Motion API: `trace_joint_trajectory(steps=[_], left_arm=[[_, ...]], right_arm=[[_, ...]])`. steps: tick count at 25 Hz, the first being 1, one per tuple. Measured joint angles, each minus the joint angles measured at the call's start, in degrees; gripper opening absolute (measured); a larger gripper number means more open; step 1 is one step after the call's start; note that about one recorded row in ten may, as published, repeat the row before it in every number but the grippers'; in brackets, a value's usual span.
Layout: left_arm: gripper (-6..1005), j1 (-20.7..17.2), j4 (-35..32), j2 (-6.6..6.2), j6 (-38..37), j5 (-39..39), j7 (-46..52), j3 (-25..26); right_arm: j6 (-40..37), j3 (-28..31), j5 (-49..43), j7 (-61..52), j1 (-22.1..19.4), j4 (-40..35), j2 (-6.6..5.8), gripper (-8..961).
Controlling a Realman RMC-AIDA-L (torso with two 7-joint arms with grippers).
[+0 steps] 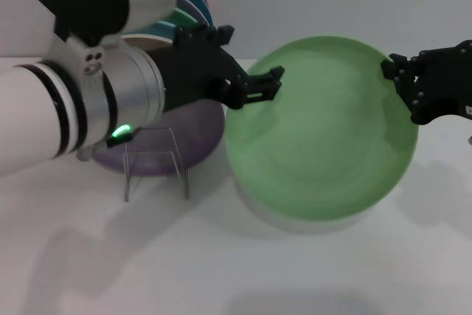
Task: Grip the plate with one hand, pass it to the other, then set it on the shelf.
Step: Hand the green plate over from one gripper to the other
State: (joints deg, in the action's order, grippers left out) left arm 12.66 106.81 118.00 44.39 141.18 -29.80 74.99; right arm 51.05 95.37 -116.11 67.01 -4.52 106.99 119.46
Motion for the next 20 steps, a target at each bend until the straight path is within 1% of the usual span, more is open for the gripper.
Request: trace_joint_trajectory(steps=[12, 18, 20], left_arm=[[742, 1.0, -2.1, 0.22, -0.6, -0.1, -1.8, -2.5], [729, 1.9, -3.2, 0.2, -1.3, -0.1, -2.2, -2.4], [652, 1.9, -3.3, 0.2, -1.4, -0.1, -2.3, -2.4]], right_arm=[[0.1, -0.5, 0.0, 0.0, 0.1, 0.3, -0.03, 24], [0.1, -1.0, 0.0, 0.0, 0.1, 0.3, -0.01, 26], [0.2, -1.0, 0.0, 0.0, 0.0, 0.5, -0.01, 27]])
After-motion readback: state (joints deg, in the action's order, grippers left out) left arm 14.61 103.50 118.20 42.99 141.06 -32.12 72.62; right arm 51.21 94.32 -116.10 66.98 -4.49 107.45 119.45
